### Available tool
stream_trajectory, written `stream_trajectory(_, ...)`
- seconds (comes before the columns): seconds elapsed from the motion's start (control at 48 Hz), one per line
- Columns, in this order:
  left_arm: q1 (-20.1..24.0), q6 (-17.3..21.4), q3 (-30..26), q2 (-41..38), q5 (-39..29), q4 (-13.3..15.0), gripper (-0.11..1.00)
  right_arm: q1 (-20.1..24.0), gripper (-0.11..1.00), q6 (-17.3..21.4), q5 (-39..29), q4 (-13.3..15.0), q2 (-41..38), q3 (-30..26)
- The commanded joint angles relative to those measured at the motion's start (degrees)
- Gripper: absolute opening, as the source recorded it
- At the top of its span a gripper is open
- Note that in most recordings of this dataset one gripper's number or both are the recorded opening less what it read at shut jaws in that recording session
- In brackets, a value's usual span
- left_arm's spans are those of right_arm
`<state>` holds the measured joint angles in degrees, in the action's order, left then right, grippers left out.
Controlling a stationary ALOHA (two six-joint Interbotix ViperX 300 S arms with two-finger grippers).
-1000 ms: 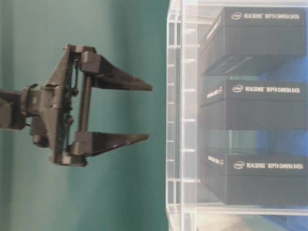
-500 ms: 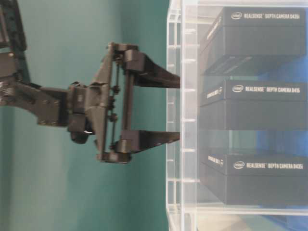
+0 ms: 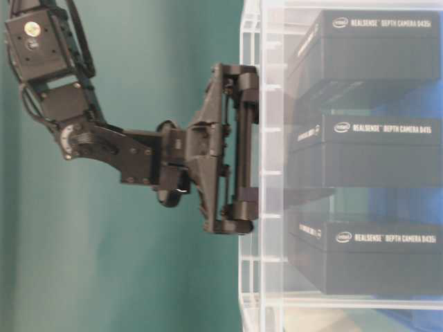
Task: Take the box out of the case with the right arm.
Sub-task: 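Lower the right gripper around the middle box and close it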
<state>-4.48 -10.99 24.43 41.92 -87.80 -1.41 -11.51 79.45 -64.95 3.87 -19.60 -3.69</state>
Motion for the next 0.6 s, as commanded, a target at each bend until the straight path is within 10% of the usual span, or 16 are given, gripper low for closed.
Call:
stream_trajectory(0.0,-0.09,0.00,-1.67,-0.18,0.35,-0.18,0.00,0.18,0.91,0.00,0.97,-0.44,0.97,-0.44)
stream_trajectory(0.583,-0.18,0.00,-1.67,-0.09,0.44,-0.18,0.00,0.18,0.91,2.11,0.97,-1.67,-0.09,-0.35)
